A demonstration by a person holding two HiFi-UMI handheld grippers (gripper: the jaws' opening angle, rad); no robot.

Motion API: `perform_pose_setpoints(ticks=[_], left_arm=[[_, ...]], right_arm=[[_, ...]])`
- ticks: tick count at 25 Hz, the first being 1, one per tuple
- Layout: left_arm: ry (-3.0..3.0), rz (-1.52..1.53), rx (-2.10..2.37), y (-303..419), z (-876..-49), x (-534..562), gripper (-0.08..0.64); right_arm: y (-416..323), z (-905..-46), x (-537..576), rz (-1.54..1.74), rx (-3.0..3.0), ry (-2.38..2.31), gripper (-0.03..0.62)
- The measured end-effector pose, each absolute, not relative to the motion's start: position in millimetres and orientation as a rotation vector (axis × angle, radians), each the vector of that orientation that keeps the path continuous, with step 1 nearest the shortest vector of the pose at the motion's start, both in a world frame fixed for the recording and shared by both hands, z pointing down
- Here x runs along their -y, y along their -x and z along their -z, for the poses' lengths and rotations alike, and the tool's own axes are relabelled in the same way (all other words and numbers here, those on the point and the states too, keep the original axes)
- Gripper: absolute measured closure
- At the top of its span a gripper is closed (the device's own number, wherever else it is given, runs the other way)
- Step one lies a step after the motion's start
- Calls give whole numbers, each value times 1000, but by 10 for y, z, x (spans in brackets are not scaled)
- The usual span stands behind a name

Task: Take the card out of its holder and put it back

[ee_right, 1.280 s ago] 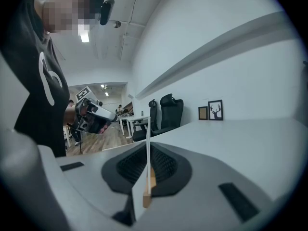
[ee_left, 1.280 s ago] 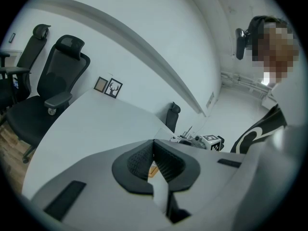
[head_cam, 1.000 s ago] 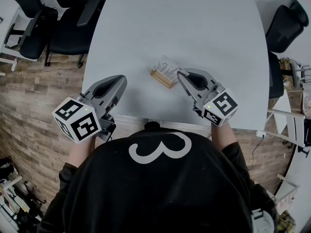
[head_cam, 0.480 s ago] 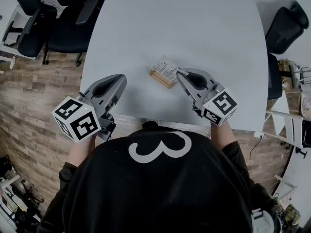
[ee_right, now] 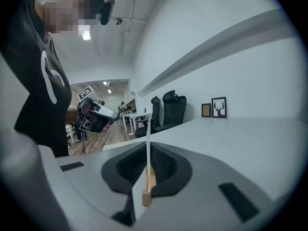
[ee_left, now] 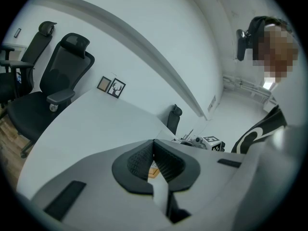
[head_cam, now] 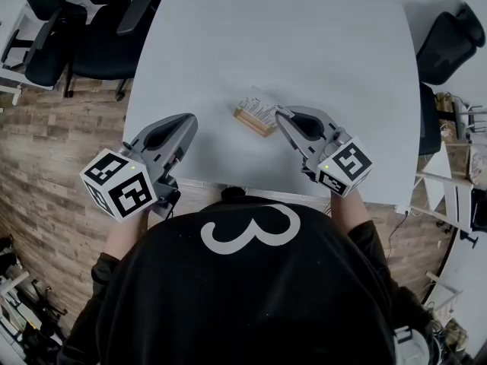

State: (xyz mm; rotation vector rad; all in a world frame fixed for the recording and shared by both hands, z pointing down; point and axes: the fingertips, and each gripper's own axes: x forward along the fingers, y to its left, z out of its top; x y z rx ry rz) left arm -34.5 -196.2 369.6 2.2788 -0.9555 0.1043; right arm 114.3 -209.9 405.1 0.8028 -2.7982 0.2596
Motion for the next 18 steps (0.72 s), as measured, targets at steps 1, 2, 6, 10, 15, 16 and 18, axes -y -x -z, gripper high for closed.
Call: perform_pose_setpoints(ticks=[1, 2, 6, 10, 15, 16, 18], left_arm=[[-2277, -104, 955, 348, -3699, 1963, 549], [-2277, -103, 955, 349, -3701, 1966, 549], [-2282, -97, 955, 337, -3714, 1982, 549], [-2282, -96, 957, 362, -3715, 1959, 549], [-2269, -97, 966, 380, -3742, 1952, 549], [-2266, -98, 966, 378, -3746, 1950, 549], [-2271, -100, 964, 375, -3749, 1950, 549]], right_arm=[[-1137, -4055, 2100, -258, 2796, -799, 571], [-1131, -4061, 2099, -252, 2792, -793, 571], [-1104, -4152, 2077, -212, 2753, -760, 571], [-1075, -4242, 2047, -203, 2728, -746, 571], [-1095, -4371, 2065, -229, 2712, -740, 571], [-1111, -4394, 2074, -247, 2715, -746, 571], [-1153, -4422, 2102, -290, 2729, -764, 571]])
